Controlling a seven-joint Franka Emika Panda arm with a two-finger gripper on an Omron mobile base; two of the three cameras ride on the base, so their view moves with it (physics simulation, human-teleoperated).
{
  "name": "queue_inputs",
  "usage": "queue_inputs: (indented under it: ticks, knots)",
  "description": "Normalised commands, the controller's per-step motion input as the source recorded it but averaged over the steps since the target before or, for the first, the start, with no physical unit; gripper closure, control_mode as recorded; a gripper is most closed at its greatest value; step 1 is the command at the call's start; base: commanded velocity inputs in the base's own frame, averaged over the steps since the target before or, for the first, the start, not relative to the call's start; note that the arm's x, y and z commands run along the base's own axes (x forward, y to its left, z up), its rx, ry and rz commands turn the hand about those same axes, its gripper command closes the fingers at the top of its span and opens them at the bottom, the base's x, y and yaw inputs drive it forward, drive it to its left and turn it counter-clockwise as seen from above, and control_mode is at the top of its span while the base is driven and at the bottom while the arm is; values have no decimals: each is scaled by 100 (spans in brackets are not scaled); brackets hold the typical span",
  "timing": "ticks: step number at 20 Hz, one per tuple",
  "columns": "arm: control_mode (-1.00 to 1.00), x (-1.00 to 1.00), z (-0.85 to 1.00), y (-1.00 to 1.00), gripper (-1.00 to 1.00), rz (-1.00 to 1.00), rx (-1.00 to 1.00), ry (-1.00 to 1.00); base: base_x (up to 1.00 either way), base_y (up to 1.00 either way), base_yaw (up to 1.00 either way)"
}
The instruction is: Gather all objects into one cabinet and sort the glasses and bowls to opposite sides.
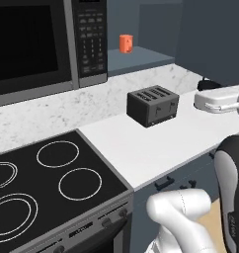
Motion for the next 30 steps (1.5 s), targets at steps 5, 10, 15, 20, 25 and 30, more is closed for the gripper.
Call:
queue_inputs:
  ticks: [5, 10, 15, 20, 25, 30]
  knots:
    - [-100, 35, 45, -18, -100, -3, 0, 0, 0, 0, 0]
    - [-100, 13, 27, -18, -100, 0, 2, 0, 0, 0, 0]
    - [-100, 17, 1, -1, -100, 0, 0, -1, 0, 0, 0]
    - [-100, 55, 0, 0, -100, 1, 0, 0, 0, 0, 0]
    - [-100, 47, 0, 0, -100, 6, 0, 0, 0, 0, 0]
    - [-100, 19, 0, 7, -100, 10, 0, -2, 0, 0, 0]
